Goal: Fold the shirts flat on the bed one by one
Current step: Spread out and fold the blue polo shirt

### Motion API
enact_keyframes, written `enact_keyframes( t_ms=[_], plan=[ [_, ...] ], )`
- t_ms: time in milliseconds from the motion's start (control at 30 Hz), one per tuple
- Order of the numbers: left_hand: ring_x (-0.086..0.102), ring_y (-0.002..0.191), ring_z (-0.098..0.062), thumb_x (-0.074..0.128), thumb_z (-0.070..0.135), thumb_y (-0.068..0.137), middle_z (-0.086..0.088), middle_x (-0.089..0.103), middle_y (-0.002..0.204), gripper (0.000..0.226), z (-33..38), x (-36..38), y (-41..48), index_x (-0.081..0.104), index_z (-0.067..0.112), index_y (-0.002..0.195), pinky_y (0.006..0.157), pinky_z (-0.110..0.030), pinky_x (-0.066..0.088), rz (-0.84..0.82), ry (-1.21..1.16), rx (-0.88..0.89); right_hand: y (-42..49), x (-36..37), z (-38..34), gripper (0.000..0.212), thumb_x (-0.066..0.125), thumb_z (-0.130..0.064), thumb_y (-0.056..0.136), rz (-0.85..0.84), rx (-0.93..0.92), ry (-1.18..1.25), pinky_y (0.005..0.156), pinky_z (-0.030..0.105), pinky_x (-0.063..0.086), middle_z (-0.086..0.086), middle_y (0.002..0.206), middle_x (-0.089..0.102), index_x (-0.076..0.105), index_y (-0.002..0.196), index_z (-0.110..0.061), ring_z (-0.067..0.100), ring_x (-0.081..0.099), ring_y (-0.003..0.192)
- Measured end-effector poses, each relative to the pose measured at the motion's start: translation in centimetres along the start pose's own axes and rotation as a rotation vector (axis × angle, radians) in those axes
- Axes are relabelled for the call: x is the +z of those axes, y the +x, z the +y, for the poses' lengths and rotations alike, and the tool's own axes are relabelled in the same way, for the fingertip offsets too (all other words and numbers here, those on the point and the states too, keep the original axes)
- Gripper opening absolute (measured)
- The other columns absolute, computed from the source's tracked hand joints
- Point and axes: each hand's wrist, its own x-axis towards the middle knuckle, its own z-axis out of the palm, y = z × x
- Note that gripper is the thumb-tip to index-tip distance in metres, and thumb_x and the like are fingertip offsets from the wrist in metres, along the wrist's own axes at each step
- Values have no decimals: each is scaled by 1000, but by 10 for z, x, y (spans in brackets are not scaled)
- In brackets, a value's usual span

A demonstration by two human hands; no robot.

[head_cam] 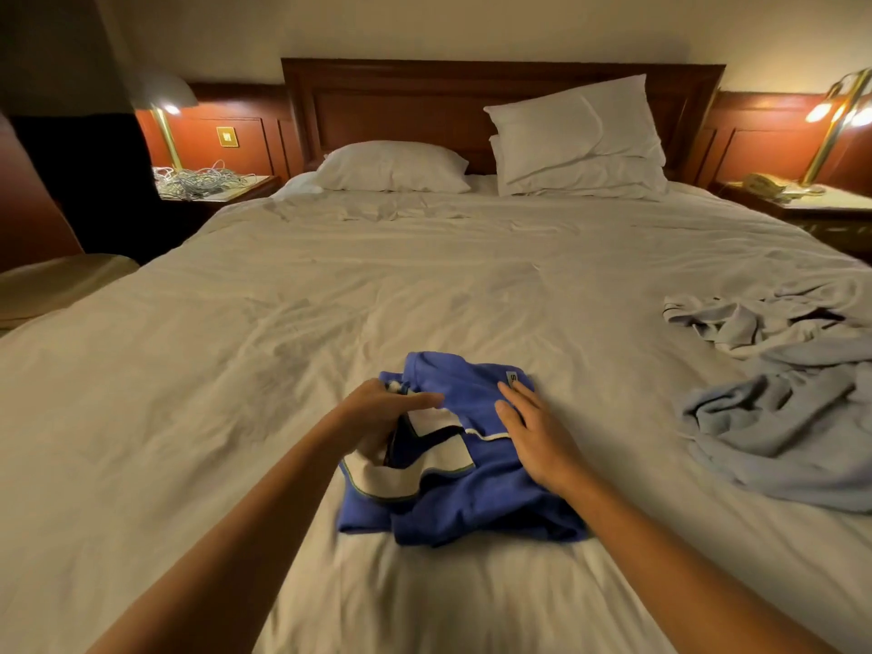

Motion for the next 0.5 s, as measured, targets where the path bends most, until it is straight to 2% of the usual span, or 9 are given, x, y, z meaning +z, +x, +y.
enact_keyframes(
  t_ms=[33, 67, 100, 167, 233, 333, 433, 500],
  plan=[
    [65, 53, -1, 89, 37, 72, 2, 69, 71, 43, 4, 4, 0, 64, 11, 94, 44, -18, 49, -42, -78, -29, 0, 1, 1, 48, 41, -36, 106, 4, 4, 10, 120, 27, 22, -10, 164, 20, 37, 152, -21, 6, 20, 149],
    [68, 57, -4, 90, 36, 70, -2, 71, 76, 47, 6, 7, 1, 65, 8, 98, 48, -21, 54, -82, -102, -42, 1, 1, 2, 49, 41, -35, 106, 5, 7, 14, 120, 26, 21, -10, 164, 19, 37, 152, -21, 6, 19, 149],
    [71, 68, -10, 91, 40, 67, -6, 72, 86, 52, 8, 10, 3, 66, 8, 101, 56, -27, 58, -102, -40, -44, 2, 0, 2, 49, 40, -35, 106, 2, 8, 12, 120, 26, 20, -9, 164, 19, 37, 152, -21, 6, 18, 149],
    [69, 86, -18, 90, 51, 63, -8, 69, 99, 59, 13, 18, 5, 66, 14, 102, 66, -30, 56, -67, 143, -22, 3, -1, 1, 49, 40, -34, 106, -1, 11, 12, 120, 27, 20, -7, 164, 20, 36, 153, -20, 8, 19, 149],
    [65, 87, -16, 89, 55, 61, -3, 66, 97, 61, 19, 24, 7, 63, 20, 103, 68, -28, 55, -43, 195, 8, 3, -1, 0, 49, 40, -33, 107, -2, 11, 20, 119, 25, 21, -5, 164, 22, 35, 153, -18, 10, 22, 149],
    [63, 90, -17, 90, 42, 65, -3, 62, 102, 62, 25, 27, 5, 58, 19, 112, 78, -35, 57, -80, 208, 20, 4, -1, 1, 50, 38, -36, 107, -11, -6, 23, 118, 24, 22, -6, 164, 20, 33, 154, -21, 9, 20, 149],
    [66, 102, -29, 92, 26, 67, -13, 64, 114, 65, 22, 18, 5, 58, 12, 120, 88, -46, 58, -93, 112, -32, 5, -1, 3, 50, 37, -38, 106, -34, -19, 18, 120, 27, 20, -7, 164, 19, 34, 153, -23, 8, 16, 150],
    [71, 93, -21, 89, 19, 72, -13, 68, 109, 50, 29, 6, 4, 62, 12, 113, 77, -39, 61, -124, 45, 10, 7, -3, 0, 48, 36, -40, 106, -46, -43, 0, 121, 29, 20, -6, 164, 21, 39, 152, -23, 8, 16, 150]
  ],
)
